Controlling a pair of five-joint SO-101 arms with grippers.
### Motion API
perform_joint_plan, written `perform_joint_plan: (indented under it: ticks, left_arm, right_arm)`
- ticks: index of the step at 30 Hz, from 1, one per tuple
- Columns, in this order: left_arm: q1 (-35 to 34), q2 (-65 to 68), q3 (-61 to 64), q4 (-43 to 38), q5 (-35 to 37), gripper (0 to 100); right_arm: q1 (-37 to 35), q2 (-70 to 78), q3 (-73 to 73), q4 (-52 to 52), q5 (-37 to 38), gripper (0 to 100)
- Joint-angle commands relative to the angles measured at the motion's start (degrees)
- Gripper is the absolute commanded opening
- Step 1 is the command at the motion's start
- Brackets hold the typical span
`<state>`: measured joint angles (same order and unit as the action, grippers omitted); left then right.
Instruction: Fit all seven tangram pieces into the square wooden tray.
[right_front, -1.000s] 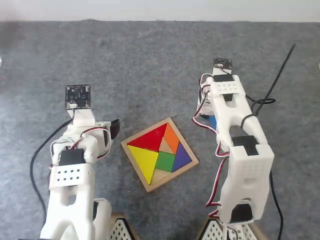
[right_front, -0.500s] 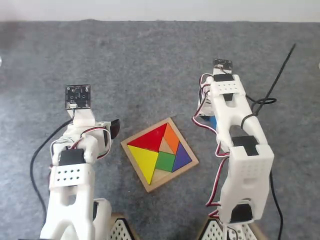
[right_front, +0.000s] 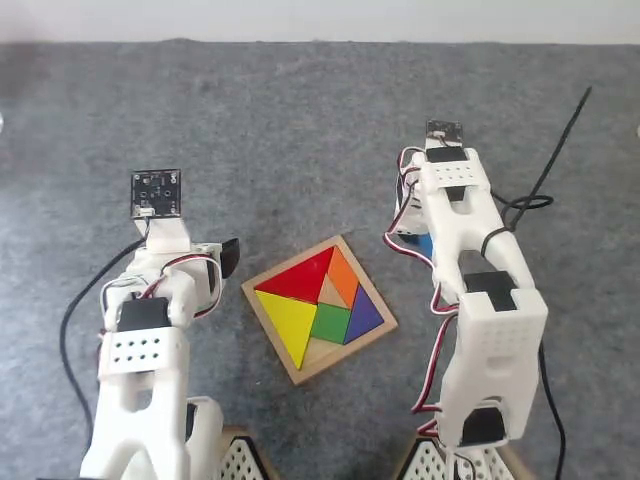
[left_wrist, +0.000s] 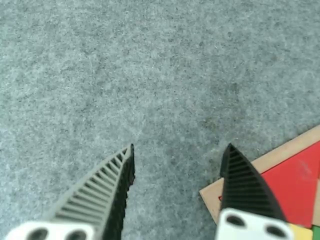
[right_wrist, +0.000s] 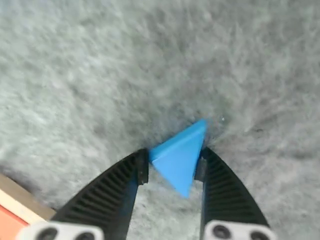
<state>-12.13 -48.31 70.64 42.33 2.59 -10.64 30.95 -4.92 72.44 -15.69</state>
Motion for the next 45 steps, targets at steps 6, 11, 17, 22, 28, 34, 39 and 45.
perform_joint_plan:
  ticks: [6,11,17,22,28,34,39,45]
  left_arm:
    - [0.0,-1.4,-0.5,-1.1,-0.6,27]
    - [0.0,-1.4,-0.5,-1.1,-0.6,27]
    - [0.0,-1.4,-0.5,-1.1,-0.6,27]
    - [0.0,-1.4,-0.5,-1.2,-0.6,27]
    - [0.0,-1.4,-0.6,-1.2,-0.6,27]
    - [0.0,-1.4,-0.6,-1.2,-0.6,27]
    - [0.0,-1.4,-0.6,-1.2,-0.6,27]
    - [-0.1,-1.4,-0.6,-1.2,-0.6,27]
  right_arm:
    - [-3.6,-2.1,0.6,1.0,3.7,5.1]
    - [-3.9,-4.3,0.4,4.4,3.7,5.1]
    - [-9.0,-12.3,0.6,11.6,3.3,5.1]
    - [-15.9,-16.6,0.6,16.7,3.3,5.0]
    - [-24.7,-18.2,1.8,18.6,3.3,5.0]
    - [-35.1,-18.2,6.9,14.2,3.3,5.0]
    - [-41.3,-18.2,9.1,11.8,3.3,5.4]
    - [-44.4,-18.2,9.0,12.0,3.7,6.8]
